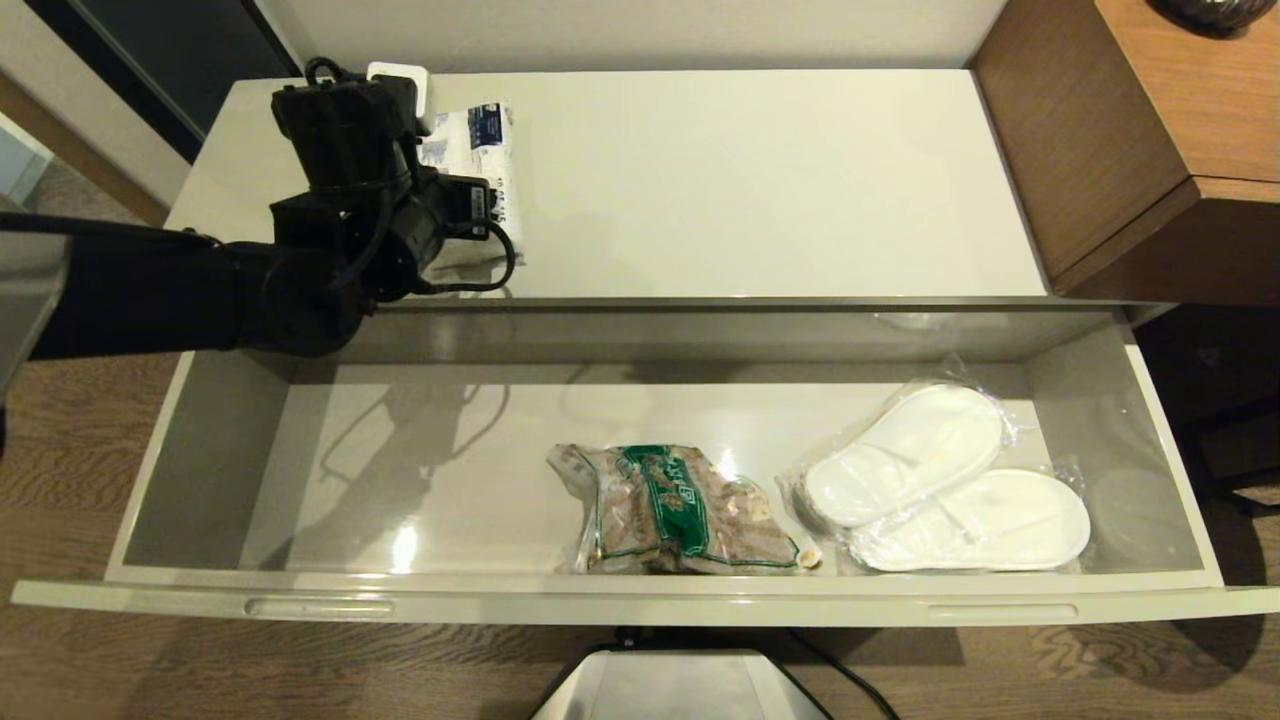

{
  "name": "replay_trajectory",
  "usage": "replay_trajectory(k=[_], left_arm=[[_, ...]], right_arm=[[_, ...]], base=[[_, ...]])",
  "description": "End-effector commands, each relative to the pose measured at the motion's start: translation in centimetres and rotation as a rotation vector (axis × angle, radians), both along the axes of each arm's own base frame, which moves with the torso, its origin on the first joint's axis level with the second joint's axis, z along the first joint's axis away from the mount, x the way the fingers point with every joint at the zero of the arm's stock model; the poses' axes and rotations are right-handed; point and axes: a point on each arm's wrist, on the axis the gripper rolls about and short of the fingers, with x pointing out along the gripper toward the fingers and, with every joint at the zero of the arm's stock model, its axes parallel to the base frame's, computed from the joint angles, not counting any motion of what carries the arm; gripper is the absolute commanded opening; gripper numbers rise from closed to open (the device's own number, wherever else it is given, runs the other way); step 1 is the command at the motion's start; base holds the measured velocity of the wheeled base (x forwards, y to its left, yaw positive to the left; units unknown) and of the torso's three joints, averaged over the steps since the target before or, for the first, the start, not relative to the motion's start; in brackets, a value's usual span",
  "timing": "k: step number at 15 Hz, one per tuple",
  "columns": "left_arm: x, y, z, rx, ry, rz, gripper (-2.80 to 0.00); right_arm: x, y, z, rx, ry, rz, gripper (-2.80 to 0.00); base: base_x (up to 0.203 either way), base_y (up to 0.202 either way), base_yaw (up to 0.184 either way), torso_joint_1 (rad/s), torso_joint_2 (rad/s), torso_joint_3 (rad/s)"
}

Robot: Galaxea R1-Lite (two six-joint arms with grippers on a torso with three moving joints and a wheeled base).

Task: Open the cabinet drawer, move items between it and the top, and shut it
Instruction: Pick up the tissue on the table

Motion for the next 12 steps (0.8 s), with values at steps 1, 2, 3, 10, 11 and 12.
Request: replay_trajectory(k=[1,2,3,10,11,12], left_arm=[[0.7,-0.1,-1.7,-0.02,0.049,0.028,0.0],[0.9,-0.2,-2.0,0.02,0.058,0.037,0.0],[1.0,-0.3,-2.1,0.057,0.059,0.059,0.0],[1.9,-0.7,-3.4,-0.055,0.079,0.098,0.0],[2.1,-0.8,-4.0,-0.093,0.089,0.114,0.0],[2.2,-0.8,-4.6,-0.144,0.104,0.121,0.0]], right_arm=[[-0.1,0.0,-0.1,0.0,-0.017,-0.001,-2.8],[-0.1,0.0,0.0,0.0,-0.018,-0.002,-2.8],[-0.1,0.0,-0.1,0.0,-0.017,0.001,-2.8],[-0.1,0.0,0.0,0.0,-0.018,0.0,-2.8],[-0.1,0.0,-0.1,0.0,-0.017,0.001,-2.8],[-0.1,0.0,-0.1,0.0,-0.017,0.001,-2.8]], base=[[0.0,0.0,0.0,0.0,0.0,0.0],[0.0,0.0,0.0,0.0,0.0,0.0],[0.0,0.0,0.0,0.0,0.0,0.0],[0.0,0.0,0.0,0.0,0.0,0.0],[0.0,0.0,0.0,0.0,0.0,0.0],[0.0,0.0,0.0,0.0,0.0,0.0]])
